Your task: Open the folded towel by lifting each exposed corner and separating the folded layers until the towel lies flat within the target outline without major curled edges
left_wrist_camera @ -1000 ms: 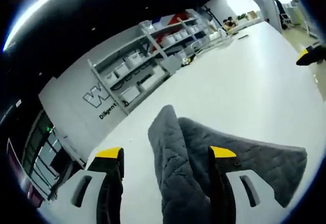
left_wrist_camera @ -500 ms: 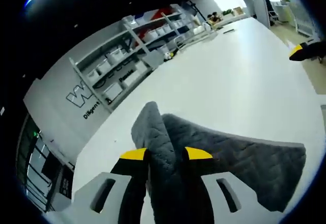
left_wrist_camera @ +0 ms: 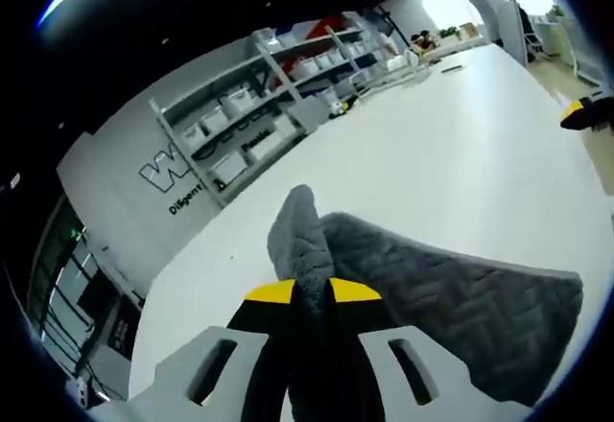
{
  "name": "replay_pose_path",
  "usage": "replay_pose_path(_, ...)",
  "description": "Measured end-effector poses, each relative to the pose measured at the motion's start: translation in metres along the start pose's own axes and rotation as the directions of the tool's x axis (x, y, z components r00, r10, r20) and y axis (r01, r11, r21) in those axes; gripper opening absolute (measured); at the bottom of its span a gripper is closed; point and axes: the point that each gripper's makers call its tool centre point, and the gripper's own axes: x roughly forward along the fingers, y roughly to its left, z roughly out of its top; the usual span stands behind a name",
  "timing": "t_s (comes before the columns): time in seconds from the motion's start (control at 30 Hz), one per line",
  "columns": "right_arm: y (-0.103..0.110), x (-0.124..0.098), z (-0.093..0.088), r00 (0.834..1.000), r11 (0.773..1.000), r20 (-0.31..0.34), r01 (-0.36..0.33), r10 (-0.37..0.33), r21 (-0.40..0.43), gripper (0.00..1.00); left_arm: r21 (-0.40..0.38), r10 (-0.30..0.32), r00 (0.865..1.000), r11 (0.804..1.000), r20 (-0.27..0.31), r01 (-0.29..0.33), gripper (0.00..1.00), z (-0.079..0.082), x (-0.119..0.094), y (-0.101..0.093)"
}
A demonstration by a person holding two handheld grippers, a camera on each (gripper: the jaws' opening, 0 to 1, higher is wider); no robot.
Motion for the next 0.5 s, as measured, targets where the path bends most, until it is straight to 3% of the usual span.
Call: replay_pose_path(0.5, 0.001, 0.002, -0.002, 1.000, 1.000, -0.005, -0.002, 0.002, -0.003, 0.99, -0.113, 0.109, 0.991, 0.987, -0.084, -0.118, 0.10, -0.046, -0.001, 0.035)
